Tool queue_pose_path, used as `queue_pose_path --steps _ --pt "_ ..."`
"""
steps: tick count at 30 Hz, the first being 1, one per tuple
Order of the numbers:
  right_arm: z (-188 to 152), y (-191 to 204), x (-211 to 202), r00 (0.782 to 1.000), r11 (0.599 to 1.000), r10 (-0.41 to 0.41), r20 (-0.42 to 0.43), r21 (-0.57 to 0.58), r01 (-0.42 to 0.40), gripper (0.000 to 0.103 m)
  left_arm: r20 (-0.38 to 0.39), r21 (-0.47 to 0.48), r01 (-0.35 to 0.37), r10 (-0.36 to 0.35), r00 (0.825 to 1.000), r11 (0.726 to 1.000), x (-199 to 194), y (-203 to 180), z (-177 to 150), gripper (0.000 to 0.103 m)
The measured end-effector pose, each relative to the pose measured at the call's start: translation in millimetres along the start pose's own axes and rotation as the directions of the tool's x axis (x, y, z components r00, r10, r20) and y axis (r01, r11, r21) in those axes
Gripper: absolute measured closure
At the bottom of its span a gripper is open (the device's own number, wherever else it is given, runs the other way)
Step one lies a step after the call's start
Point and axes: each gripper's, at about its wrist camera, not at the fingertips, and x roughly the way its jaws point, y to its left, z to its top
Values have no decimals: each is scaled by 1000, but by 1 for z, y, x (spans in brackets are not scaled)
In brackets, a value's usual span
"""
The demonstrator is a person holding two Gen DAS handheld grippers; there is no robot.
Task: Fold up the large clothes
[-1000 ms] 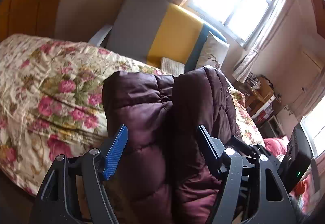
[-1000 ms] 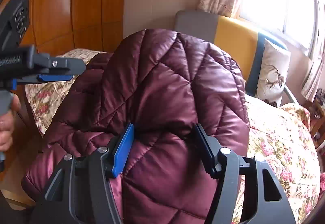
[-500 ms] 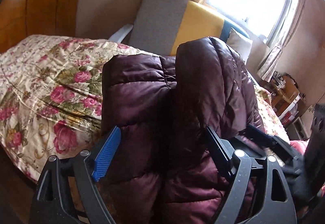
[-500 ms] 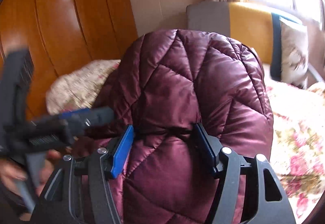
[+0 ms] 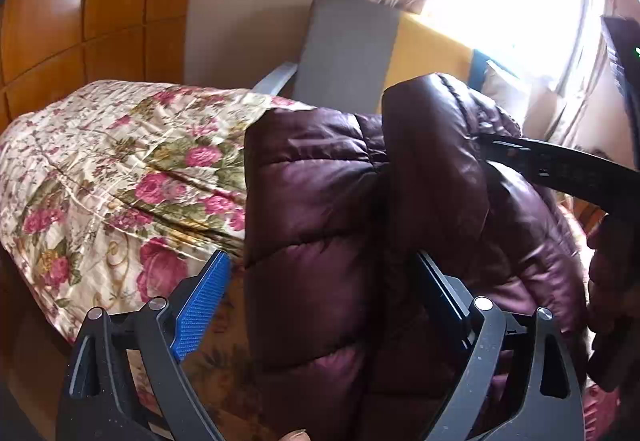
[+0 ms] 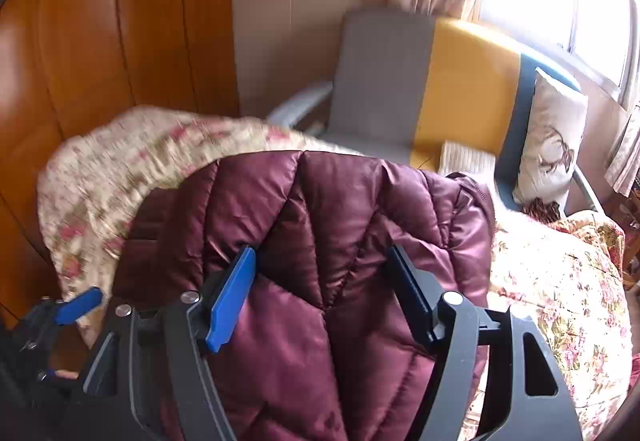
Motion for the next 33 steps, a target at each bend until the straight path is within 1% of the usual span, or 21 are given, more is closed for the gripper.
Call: queue_pose_path --steps 1,2,4,6,8,10,11,14,16,18,20,24,26,27,29,30,31,32,33 --pt "4 6 16 999 1000 -8 -44 -10 8 34 -12 -3 -6 6 1000 1000 7 2 0 12" --pt "7 9 26 997 1000 -20 -73 -17 19 33 -33 -27 -2 1 999 1000 17 8 0 12" --pt "12 11 52 990 999 -42 -135 -26 39 32 -57 -47 -2 -1 998 999 29 14 1 12" --pt "9 8 74 981 998 -62 -185 -31 57 32 -79 -75 7 -13 997 997 39 21 3 12" --pt "10 4 84 977 998 -62 -203 -27 58 30 -93 -113 35 -46 995 993 42 28 5 12" --pt "9 -1 81 980 999 -42 -194 -8 41 30 -99 -161 83 -100 990 983 39 35 5 12" --pt "8 -4 75 983 999 -31 -179 3 32 30 -96 -170 115 -132 987 979 36 37 4 10" --pt "7 -12 56 993 999 -2 -116 38 7 26 -74 -168 177 -191 979 970 28 34 0 8" --pt "5 -18 39 998 998 -3 -70 63 7 18 -56 -178 217 -230 972 960 22 33 -2 7" --pt "4 -26 27 999 995 -2 -40 99 6 11 -11 -192 278 -285 958 941 11 33 -1 4" --pt "3 -35 18 1000 991 5 -28 132 -2 8 22 -195 324 -326 945 926 1 32 0 4" --pt "3 -46 8 1000 984 -1 -6 179 2 2 11 -161 364 -367 930 917 -13 25 1 4" --pt "4 -48 6 1000 982 -9 -9 188 11 2 16 -181 387 -390 921 904 -19 27 0 4" --pt "4 -49 6 1000 981 -11 -12 193 13 2 7 -184 392 -398 918 901 -21 26 0 4" --pt "5 -46 7 1000 982 -18 -18 189 21 2 -13 -154 380 -387 922 912 -22 19 0 4" --pt "5 -44 7 999 983 -30 -21 180 33 2 -35 -119 357 -363 931 927 -21 13 0 4" --pt "6 -42 7 999 984 -40 -22 174 43 2 -67 -76 317 -322 944 945 -17 6 -1 4" --pt "6 -40 6 999 984 -45 -20 171 48 2 -103 -41 286 -289 952 957 -11 2 -2 4" --pt "6 -38 4 999 985 -40 -17 170 43 2 -130 -17 264 -264 956 964 -6 0 -4 3"
